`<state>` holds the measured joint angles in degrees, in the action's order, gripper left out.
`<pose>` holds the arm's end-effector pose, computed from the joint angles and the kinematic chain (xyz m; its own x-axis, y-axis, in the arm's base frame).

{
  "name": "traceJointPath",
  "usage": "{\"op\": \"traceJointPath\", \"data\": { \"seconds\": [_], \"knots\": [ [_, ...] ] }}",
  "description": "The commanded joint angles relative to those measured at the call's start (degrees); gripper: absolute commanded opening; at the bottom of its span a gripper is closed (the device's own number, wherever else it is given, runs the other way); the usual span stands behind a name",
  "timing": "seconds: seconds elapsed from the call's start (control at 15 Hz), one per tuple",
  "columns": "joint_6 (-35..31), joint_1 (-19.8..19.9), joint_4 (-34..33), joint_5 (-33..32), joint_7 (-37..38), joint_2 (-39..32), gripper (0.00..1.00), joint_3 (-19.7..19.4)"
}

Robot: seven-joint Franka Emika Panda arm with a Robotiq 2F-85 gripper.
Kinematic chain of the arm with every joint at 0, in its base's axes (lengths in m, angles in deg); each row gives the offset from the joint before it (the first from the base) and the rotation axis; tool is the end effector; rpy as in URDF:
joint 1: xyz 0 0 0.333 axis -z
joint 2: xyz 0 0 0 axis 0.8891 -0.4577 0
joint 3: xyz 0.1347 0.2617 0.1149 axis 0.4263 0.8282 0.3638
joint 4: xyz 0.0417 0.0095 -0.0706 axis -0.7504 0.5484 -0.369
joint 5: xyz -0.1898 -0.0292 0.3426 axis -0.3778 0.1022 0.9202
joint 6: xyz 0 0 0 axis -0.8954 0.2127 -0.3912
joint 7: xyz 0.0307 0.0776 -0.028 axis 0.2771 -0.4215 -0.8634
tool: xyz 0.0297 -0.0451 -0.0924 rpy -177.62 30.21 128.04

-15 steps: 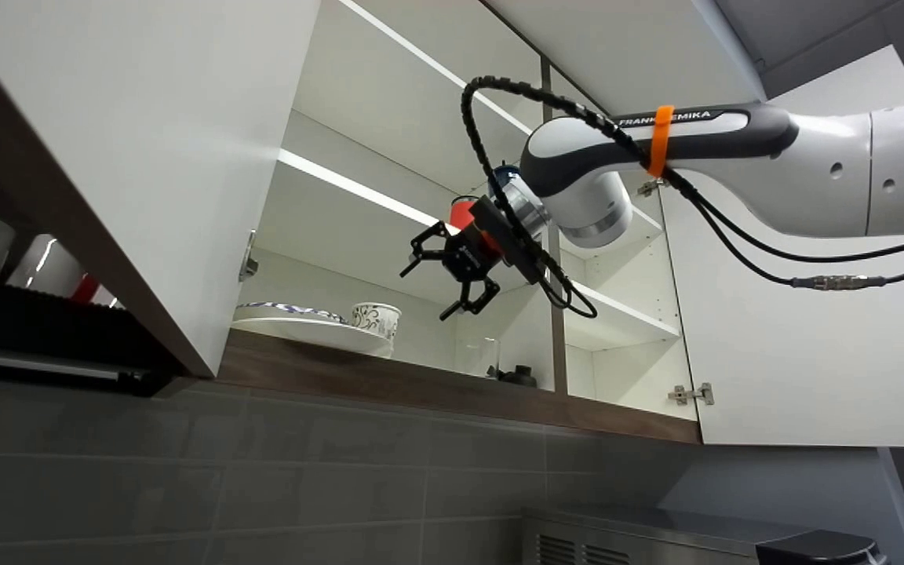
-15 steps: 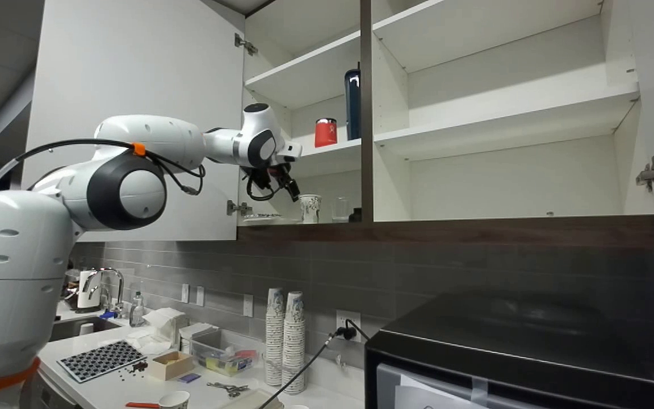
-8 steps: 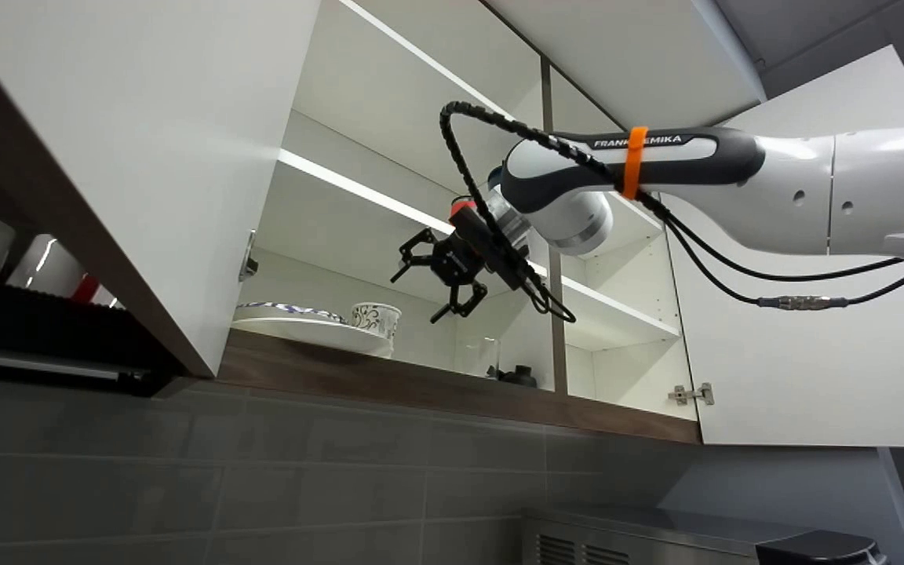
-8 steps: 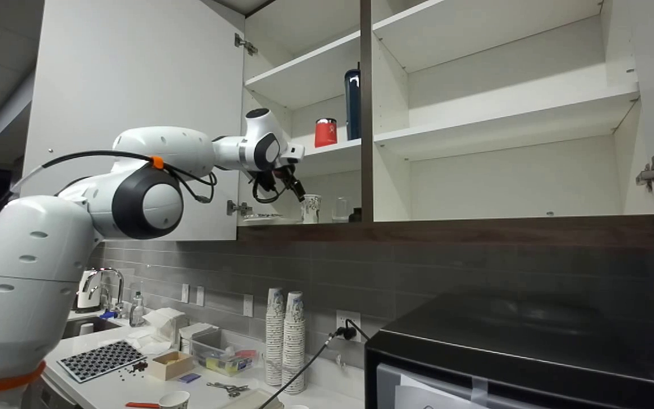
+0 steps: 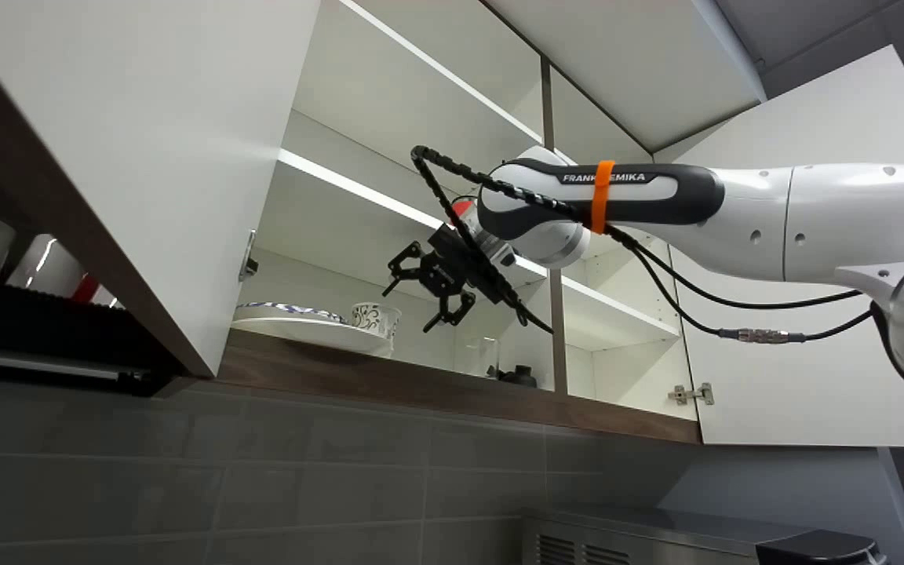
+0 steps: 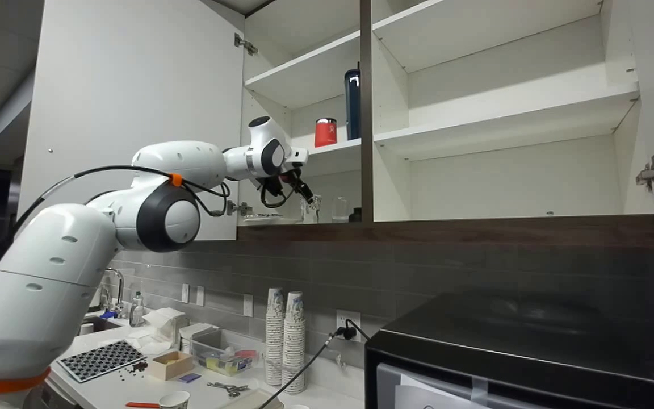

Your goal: Pick up the cup from the cabinet and put it on the counter

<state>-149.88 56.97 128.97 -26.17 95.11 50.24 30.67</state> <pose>0.6440 0.1232 0.8205 0.5157 -0.5261 0.6762 -0.1815 -0.8385 -0.5139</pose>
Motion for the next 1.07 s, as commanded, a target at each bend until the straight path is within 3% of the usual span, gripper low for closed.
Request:
{"op": "traceJointPath", "data": {
  "seconds": [0.0, 0.2, 0.27, 0.33, 0.4, 0.93, 1.0],
  "knots": [
    [0.34, -1.55, -6.63, -3.68, 3.51, -4.64, 1.0, -1.61],
    [1.6, -1.93, -9.29, -4.95, 4.47, -6.49, 1.0, -2.47],
    [2.31, -2.09, -9.84, -5.47, 4.92, -6.8, 0.93, -2.92],
    [2.78, -2.21, -10.31, -5.94, 5.39, -7.13, 0.75, -3.35],
    [3.1, -2.26, -10.72, -6.38, 5.78, -7.43, 0.66, -3.68],
    [9.47, -1.59, -12.71, -4.41, 6.99, -6.99, 0.04, -3.32],
    [9.78, -1.41, -13.05, -4.09, 7.41, -7.14, 0.01, -3.24]
  ]
}}
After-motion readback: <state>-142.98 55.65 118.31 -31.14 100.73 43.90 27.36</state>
